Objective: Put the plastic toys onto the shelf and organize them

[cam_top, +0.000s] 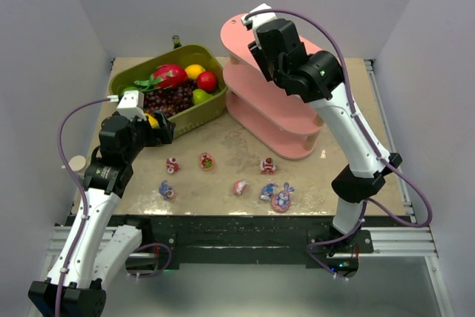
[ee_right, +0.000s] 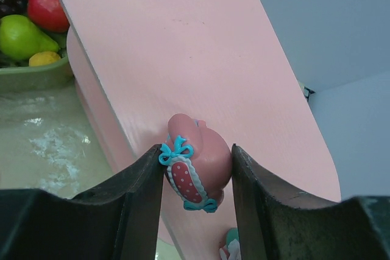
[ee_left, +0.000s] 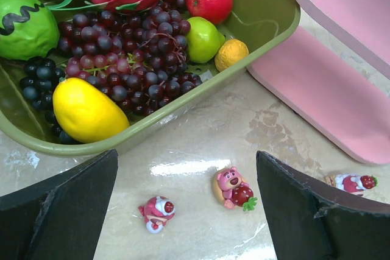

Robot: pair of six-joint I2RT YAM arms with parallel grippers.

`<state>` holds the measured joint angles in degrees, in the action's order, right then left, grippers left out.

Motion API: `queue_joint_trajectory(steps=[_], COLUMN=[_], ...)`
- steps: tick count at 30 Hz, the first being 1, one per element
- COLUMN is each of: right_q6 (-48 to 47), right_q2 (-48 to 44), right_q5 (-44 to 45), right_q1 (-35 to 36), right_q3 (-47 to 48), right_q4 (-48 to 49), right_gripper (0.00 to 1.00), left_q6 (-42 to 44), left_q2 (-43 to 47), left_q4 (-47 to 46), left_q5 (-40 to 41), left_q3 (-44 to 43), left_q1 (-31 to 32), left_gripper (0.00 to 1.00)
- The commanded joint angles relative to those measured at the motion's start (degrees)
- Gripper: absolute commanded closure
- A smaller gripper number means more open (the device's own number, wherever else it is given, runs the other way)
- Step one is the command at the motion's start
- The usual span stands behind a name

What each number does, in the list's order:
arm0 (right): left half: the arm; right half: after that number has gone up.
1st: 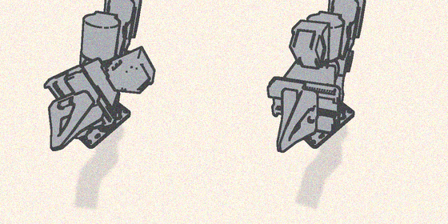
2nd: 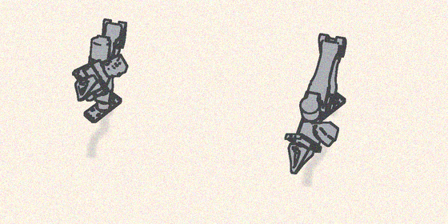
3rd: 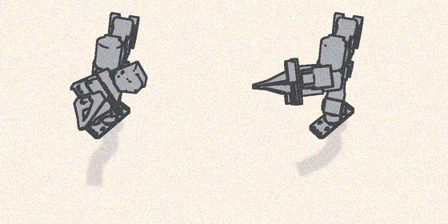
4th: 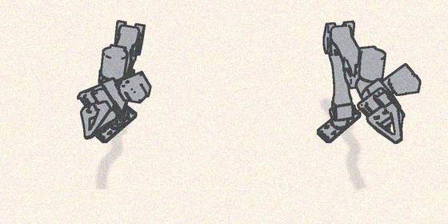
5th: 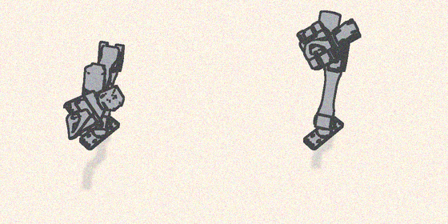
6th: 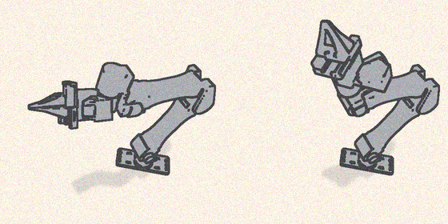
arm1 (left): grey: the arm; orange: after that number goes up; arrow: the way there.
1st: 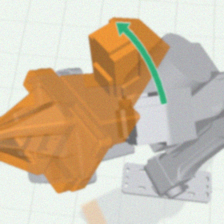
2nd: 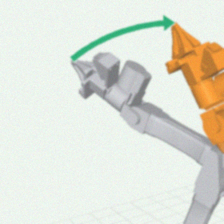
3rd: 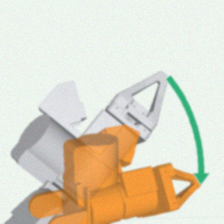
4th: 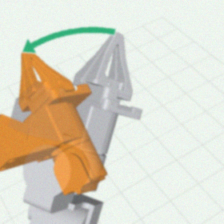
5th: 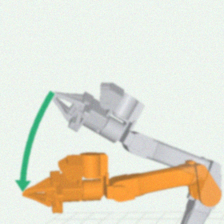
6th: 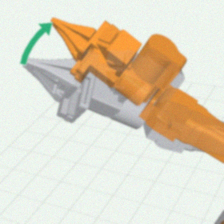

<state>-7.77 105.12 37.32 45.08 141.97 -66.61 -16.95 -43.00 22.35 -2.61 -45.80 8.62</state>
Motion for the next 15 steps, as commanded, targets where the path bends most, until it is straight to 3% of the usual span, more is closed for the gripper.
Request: queue_joint_trajectory(steps=[1, 15], right_q6=[-1.46, -1.98], right_q2=[-0.18, 1.93], right_q5=[-4.27, -7.61], right_q1=[-1.31, -2.89], right_q3=[2.78, 3.75], right_q4=[-0.98, -1.42], right_gripper=[0.96, 0.89], left_q6=[-0.01, -0.1], left_q2=[0.03, -0.41], left_q4=[-0.73, -0.64], left_q5=[-0.81, -0.82], left_q3=[0.1, 0.19], left_q1=[-0.54, -0.54], left_gripper=[0.0, 0.01])
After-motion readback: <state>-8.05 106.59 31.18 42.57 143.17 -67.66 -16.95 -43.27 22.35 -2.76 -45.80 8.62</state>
